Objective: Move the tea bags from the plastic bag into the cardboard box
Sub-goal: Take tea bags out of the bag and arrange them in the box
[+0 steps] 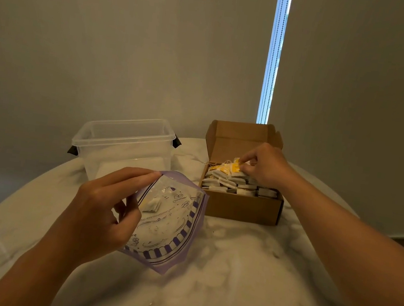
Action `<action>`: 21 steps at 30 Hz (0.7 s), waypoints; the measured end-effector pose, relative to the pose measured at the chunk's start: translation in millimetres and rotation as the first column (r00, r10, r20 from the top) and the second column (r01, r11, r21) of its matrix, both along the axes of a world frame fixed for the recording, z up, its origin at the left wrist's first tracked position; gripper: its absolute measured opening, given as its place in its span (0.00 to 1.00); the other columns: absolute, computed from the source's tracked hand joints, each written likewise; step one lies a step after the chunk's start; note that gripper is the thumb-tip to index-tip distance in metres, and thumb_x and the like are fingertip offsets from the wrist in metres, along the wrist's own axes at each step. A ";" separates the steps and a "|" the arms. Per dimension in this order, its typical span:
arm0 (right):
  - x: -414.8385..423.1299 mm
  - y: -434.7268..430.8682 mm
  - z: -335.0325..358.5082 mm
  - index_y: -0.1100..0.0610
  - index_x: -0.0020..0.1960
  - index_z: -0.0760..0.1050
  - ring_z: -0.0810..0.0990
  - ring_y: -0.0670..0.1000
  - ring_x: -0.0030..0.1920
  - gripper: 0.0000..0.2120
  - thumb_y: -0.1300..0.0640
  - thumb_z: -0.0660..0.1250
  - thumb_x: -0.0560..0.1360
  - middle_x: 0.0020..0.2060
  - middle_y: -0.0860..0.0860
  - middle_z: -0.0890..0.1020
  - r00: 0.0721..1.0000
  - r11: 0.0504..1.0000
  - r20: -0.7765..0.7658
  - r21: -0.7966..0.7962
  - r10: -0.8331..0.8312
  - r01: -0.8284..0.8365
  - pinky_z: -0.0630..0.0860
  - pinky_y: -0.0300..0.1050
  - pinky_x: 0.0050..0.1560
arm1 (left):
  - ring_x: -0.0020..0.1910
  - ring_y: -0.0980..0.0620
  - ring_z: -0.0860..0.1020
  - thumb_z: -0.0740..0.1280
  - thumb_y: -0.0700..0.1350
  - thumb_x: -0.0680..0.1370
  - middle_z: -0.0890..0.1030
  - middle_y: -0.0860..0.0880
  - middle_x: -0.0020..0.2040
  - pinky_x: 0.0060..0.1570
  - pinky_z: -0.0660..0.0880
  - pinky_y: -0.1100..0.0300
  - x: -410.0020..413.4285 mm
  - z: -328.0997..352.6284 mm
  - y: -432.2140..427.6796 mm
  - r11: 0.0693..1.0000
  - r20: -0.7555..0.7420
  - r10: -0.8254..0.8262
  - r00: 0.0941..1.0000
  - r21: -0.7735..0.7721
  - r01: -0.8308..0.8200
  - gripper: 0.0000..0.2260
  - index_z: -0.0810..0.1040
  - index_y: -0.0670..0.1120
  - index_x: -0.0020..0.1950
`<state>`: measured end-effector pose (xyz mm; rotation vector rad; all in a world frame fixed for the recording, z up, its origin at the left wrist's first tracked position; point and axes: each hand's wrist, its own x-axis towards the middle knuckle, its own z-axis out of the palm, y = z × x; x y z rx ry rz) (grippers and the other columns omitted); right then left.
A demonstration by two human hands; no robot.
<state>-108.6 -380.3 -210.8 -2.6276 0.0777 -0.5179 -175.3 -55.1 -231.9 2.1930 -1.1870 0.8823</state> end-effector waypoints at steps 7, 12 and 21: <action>-16.7 -2.3 -3.2 0.56 0.62 0.79 0.76 0.41 0.43 0.14 0.56 0.67 0.78 0.45 0.49 0.82 0.993 0.993 0.109 0.117 -0.038 0.025 0.71 0.35 0.44 | 0.48 0.55 0.78 0.63 0.49 0.73 0.77 0.53 0.58 0.36 0.72 0.79 -0.9 1.2 -0.9 1.000 -0.006 0.007 1.000 0.007 -0.007 0.21 0.76 0.43 0.64; -81.1 33.4 -0.5 0.51 0.51 0.82 0.78 0.43 0.38 0.05 0.54 0.70 0.76 0.39 0.44 0.81 0.953 0.977 0.295 0.172 0.074 -0.129 0.71 0.30 0.35 | 0.50 0.55 0.78 0.63 0.50 0.74 0.79 0.51 0.59 0.36 0.73 0.79 -0.7 0.1 -0.3 1.000 -0.006 0.018 1.000 0.017 -0.018 0.21 0.76 0.43 0.64; -150.3 108.7 -18.1 0.52 0.51 0.83 0.81 0.42 0.43 0.06 0.53 0.70 0.75 0.42 0.44 0.84 0.868 0.821 0.148 0.282 0.474 -0.497 0.79 0.36 0.43 | 0.50 0.51 0.79 0.62 0.51 0.75 0.80 0.46 0.60 0.36 0.73 0.78 -2.0 0.5 -1.0 0.996 -0.007 0.054 0.999 0.074 -0.053 0.22 0.77 0.41 0.65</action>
